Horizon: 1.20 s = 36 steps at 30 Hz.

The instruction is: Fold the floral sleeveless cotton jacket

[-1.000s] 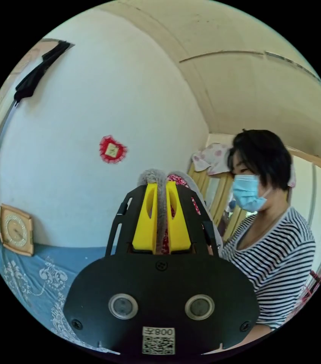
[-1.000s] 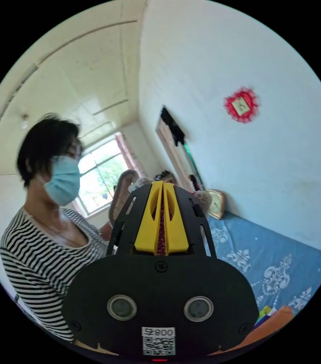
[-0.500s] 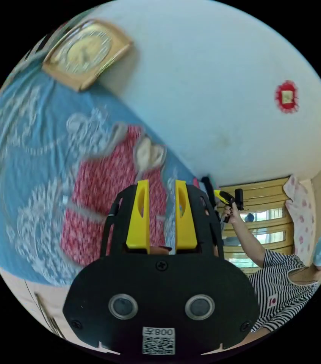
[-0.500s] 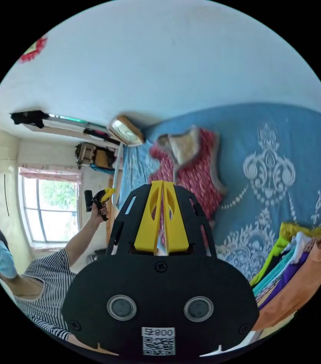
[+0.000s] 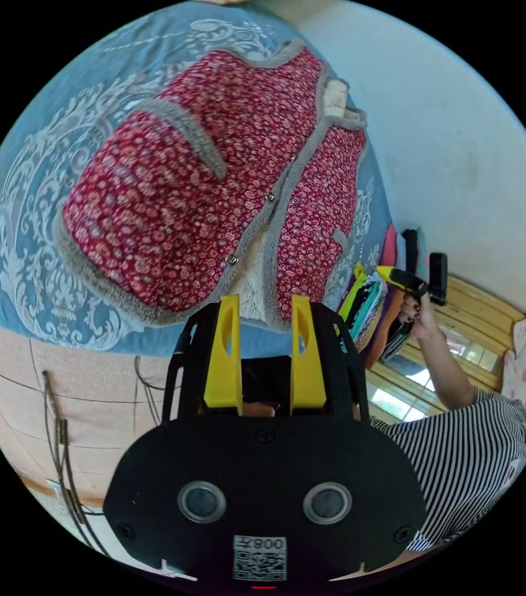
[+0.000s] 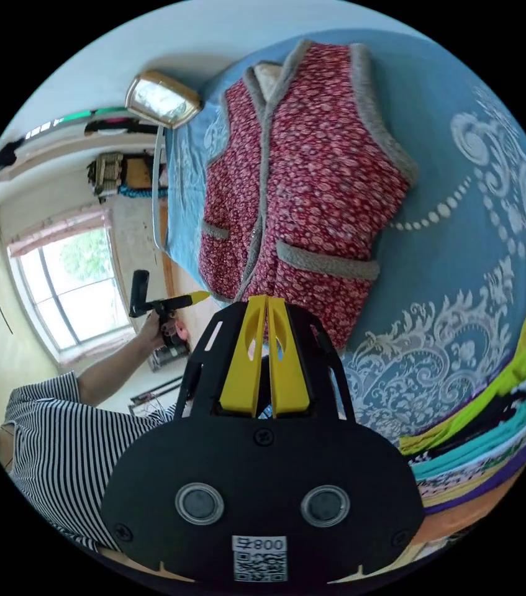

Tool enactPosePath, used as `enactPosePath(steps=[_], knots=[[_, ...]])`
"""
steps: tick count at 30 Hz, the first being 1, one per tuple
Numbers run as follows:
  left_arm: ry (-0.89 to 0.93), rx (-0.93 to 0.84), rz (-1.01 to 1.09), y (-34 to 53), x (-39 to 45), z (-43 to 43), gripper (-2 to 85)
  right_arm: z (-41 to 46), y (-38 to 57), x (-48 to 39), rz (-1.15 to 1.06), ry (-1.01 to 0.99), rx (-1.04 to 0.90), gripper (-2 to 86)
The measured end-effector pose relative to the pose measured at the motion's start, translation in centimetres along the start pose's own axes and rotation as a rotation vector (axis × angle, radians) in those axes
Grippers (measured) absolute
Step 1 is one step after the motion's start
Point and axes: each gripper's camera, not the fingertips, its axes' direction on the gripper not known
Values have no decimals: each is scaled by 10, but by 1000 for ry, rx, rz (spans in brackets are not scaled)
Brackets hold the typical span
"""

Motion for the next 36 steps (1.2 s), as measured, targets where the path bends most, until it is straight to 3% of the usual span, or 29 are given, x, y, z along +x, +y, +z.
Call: enactPosePath(steps=[7, 13, 19, 22, 27, 30, 34, 36], knots=[[-246, -41, 84, -86, 73, 51, 122, 79, -47, 19, -117, 44, -78, 34], [-472, -177, 120, -146, 101, 111, 81, 132, -43, 41, -114, 35, -74, 42], [-390, -124, 181, -167, 122, 88, 37, 162, -27, 78, -34, -10, -42, 30], [-316, 72, 143, -163, 116, 26, 33, 163, -17, 94, 0, -19, 15, 29], [-386, 477, -222, -137, 51, -92, 28, 166, -4, 125, 51, 24, 77, 38], [-263, 562, -231, -123, 39, -98, 48, 165, 3, 151, 105, 19, 138, 51], [-143, 425, -73, -133, 74, -35, 72, 163, 17, 189, 189, 33, 219, 58], [34, 220, -15, -150, 92, 38, 87, 164, 23, 207, 231, 15, 241, 60]])
